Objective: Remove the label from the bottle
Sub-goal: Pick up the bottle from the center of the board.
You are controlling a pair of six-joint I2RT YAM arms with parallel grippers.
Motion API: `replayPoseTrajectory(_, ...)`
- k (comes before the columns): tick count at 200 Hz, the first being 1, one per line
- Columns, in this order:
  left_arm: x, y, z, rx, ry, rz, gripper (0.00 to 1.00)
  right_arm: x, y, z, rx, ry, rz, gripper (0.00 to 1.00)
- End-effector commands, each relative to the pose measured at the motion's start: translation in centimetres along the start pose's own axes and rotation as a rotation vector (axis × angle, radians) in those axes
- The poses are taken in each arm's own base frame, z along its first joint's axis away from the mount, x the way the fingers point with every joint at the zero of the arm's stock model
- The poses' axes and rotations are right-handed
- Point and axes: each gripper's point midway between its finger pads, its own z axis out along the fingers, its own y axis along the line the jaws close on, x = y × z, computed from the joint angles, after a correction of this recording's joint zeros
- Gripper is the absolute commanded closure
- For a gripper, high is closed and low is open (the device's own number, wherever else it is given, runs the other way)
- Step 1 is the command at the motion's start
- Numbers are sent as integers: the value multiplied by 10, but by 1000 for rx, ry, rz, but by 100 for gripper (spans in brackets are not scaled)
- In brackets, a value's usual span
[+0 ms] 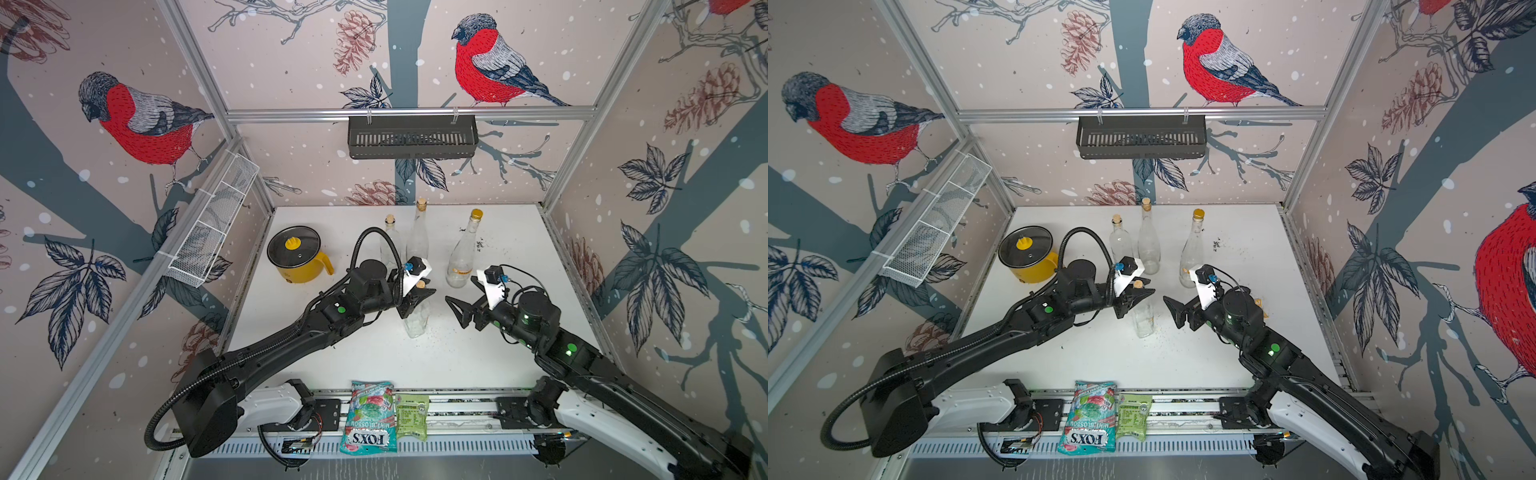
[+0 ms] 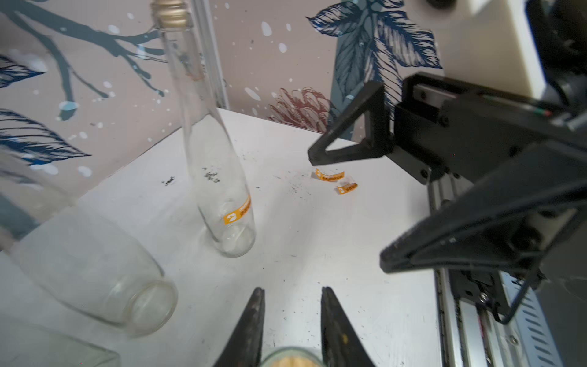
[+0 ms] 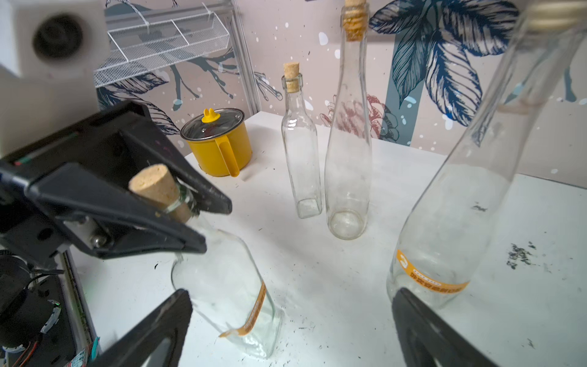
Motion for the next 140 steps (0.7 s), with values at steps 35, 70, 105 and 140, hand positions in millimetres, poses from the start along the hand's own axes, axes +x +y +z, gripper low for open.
replayPoseTrajectory(35,1,45,-3,-234,18,-54,100,18,24,29,-102,14,32,0)
replayPoseTrajectory(70,6,59,-1,-277,52,-96,100,40,26,44,-116,71,53,1)
replayPoseTrajectory(105,12,73,2,-290,80,-146,100,52,24,53,-110,93,55,4)
replayPoseTrajectory(140,15,76,7,-266,107,-166,100,61,17,65,-94,127,54,11)
